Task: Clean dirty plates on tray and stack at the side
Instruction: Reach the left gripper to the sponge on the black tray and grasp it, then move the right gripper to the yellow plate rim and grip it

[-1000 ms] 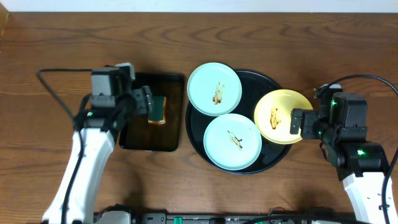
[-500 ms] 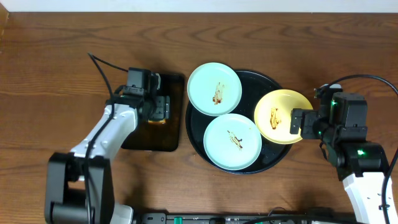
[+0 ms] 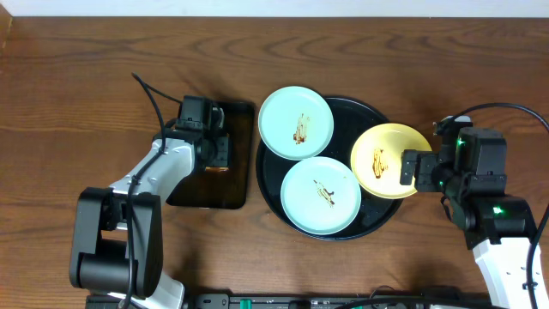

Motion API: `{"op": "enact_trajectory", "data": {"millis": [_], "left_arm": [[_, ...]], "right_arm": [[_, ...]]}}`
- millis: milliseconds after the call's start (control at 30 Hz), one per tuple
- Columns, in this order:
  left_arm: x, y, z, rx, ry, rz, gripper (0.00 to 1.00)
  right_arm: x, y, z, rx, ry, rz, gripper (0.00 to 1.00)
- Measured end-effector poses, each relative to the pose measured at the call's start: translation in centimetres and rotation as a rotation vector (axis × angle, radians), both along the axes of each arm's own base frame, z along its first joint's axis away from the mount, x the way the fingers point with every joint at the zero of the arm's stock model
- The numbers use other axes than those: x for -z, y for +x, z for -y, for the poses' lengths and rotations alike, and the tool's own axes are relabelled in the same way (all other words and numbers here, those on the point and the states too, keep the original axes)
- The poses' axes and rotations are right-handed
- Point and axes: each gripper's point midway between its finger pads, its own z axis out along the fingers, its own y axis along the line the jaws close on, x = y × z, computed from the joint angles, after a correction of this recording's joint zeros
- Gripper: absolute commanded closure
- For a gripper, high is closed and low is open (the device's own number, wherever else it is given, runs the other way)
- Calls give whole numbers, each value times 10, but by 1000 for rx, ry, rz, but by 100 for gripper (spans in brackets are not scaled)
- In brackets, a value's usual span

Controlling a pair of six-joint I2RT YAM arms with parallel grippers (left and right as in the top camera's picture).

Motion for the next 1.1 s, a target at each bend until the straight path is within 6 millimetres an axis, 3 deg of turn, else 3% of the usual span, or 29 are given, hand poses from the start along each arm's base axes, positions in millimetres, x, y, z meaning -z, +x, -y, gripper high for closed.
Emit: {"op": "enact_trajectory", "data": {"millis": [233,433,833,900,1033,1100], "left_arm": [[-1,1,0,-3,-1,5,91],[-1,2,0,3,1,6,92],[-8,-5,-5,-66,4,-8,93],[-17,-7,-6,-77,0,0,93],[-40,-11,-6,-96,-15,37,93],[-46,-13,-6,-108,-21,42,92]], "right_arm": [[0,0,0,0,0,0,1],[2,-3,2,7,-7,-14,1],[19,2,36,150,-29,-72,2],[28,4,44,170,-17,-100,5],[45,13,60,208,12,-136,23],[53,20,64,206,34,-144,43]]}}
